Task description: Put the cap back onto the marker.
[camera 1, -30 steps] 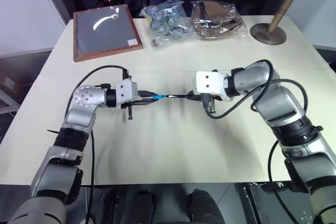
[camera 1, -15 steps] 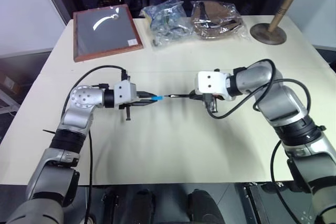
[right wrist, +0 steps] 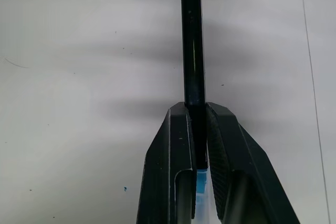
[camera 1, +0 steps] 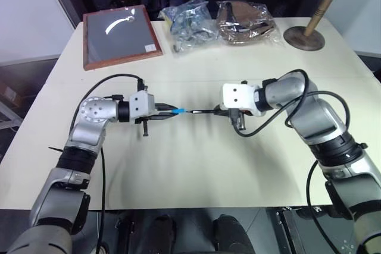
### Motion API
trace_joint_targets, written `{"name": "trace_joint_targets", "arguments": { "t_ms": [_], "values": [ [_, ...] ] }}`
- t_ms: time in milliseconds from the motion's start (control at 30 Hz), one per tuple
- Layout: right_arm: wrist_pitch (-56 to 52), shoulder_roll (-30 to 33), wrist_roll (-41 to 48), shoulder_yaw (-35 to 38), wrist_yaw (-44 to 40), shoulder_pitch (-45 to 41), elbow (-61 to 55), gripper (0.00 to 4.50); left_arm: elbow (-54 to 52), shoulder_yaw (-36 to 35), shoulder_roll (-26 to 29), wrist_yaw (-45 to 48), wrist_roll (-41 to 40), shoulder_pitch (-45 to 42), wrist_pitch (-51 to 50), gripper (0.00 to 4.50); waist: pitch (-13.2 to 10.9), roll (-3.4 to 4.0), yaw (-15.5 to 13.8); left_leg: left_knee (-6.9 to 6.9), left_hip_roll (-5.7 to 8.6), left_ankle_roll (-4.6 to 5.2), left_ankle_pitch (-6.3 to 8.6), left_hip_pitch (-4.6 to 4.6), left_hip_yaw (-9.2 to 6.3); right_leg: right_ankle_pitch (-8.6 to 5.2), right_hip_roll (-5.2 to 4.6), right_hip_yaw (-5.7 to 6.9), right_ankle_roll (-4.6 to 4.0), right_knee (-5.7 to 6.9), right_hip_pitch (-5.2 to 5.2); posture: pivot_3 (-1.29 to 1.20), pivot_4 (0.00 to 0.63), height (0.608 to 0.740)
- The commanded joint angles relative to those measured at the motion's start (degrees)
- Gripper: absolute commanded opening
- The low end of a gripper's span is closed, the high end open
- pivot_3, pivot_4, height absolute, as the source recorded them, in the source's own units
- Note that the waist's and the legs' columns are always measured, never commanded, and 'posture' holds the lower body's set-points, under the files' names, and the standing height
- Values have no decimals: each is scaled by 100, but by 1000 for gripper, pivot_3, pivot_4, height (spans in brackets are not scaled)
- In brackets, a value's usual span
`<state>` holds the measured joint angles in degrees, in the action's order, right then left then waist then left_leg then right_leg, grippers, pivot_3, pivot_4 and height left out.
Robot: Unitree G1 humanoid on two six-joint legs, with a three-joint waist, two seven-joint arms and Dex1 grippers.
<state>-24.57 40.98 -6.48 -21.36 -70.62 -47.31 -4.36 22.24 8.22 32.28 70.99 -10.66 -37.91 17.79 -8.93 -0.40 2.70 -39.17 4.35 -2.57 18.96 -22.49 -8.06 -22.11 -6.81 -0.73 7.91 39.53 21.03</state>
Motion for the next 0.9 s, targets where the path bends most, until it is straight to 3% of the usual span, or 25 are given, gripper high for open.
{"name": "trace_joint_targets", "arguments": {
  "t_ms": [33,900],
  "values": [
    [31,-18,56,73,25,-68,-194,54,-243,-44,23,-14,-18,21,17,0,0,0,0,0,0,0,0,0,0,0,0,0,0,0,0,0,150,740],
    [-8,-15,62,48,-25,-104,-267,54,-94,37,-43,-4,141,-6,165,0,0,0,0,0,0,0,0,0,0,0,0,0,0,2,1,0,150,740]
  ]
}}
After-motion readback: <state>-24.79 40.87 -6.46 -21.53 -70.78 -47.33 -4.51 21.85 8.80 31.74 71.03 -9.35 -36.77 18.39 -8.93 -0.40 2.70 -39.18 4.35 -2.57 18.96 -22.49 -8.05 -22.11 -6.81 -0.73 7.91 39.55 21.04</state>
